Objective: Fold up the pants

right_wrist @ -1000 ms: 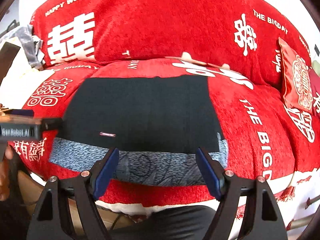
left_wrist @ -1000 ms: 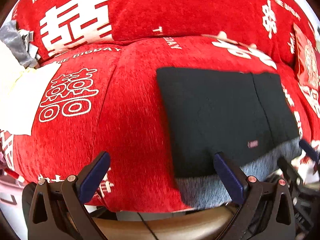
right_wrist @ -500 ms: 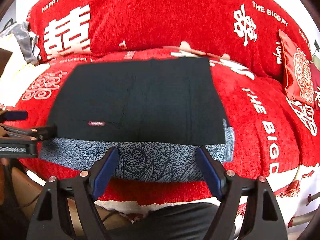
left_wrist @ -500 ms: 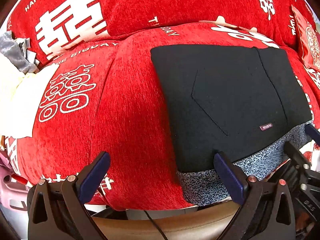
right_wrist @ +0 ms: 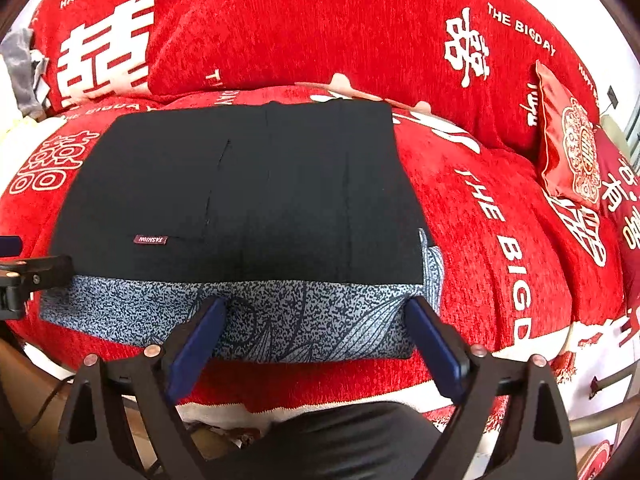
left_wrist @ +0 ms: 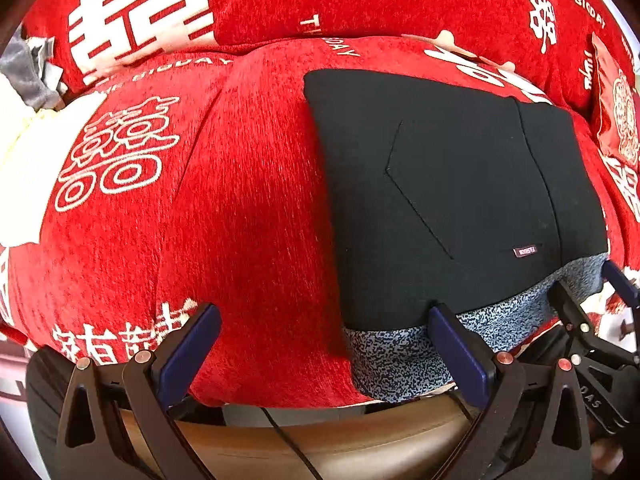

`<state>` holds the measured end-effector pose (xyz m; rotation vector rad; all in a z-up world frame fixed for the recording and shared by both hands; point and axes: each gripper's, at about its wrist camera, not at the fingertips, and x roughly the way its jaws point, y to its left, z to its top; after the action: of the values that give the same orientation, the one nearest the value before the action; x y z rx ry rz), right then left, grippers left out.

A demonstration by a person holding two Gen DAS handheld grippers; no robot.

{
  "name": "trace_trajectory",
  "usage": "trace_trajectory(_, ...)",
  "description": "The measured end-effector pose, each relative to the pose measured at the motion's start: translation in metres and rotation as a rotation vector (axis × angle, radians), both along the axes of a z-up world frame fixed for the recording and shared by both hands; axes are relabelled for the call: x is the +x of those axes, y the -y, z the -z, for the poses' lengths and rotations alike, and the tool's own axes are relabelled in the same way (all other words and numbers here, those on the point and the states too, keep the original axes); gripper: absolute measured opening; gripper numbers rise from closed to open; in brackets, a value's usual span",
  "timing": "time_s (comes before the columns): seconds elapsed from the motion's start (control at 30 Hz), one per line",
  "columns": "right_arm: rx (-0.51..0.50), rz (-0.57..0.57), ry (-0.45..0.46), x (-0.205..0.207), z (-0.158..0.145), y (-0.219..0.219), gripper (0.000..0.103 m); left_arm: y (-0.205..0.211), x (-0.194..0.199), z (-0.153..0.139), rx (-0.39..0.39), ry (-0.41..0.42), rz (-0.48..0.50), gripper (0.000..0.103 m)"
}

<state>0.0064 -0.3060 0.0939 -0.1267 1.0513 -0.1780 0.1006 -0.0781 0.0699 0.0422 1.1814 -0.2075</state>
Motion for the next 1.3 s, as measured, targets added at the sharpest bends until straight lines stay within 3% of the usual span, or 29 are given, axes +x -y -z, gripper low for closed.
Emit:
trace_trajectory(0.23,0.067,0.013,0.095,0.01,-0.028,0.001,0.094,0.007,0.018,-0.019,-0.013,0.039,-0.023,0.103)
trace_trajectory(0.33,0.115,0.04,0.038,0.031,-0.014,0.012,0.094,0.014,0.031,-0.008,-0.02,-0.004,-0.038,0.103)
trace_trajectory(0.4,0.089,0.049,-0.001,0.04,-0.004,0.015,0.096,0.015,0.034,-0.004,-0.041,-0.017,-0.041,0.103)
trace_trajectory(0.57,0.025,0.013,0.066,0.05,-0.022,0.005,0.096,0.006,0.047,-0.015,-0.126,-0.039,-0.099,0.103)
trace_trajectory(0.7,-0.002,-0.047,0.098,0.089,-0.032,-0.008,0.096,0.004,0.078,-0.017,-0.152,-0.072,-0.186,0.103)
trace_trajectory(0.93,0.125,-0.011,-0.086,0.147,0.011,0.019,0.097,0.012,0.102,0.003,-0.129,-0.134,-0.242,0.103)
trace_trajectory(1.0,0.129,0.002,-0.088,0.151,0.02,0.025,0.103,0.014,0.103,0.007,-0.127,-0.129,-0.237,0.103)
trace_trajectory(1.17,0.147,-0.002,-0.089,0.16,0.027,0.032,0.103,0.028,0.118,0.012,-0.1,-0.147,-0.218,0.103)
trace_trajectory(1.3,0.123,0.02,-0.097,0.159,0.017,0.034,0.103,0.03,0.12,-0.001,-0.085,-0.14,-0.2,0.103)
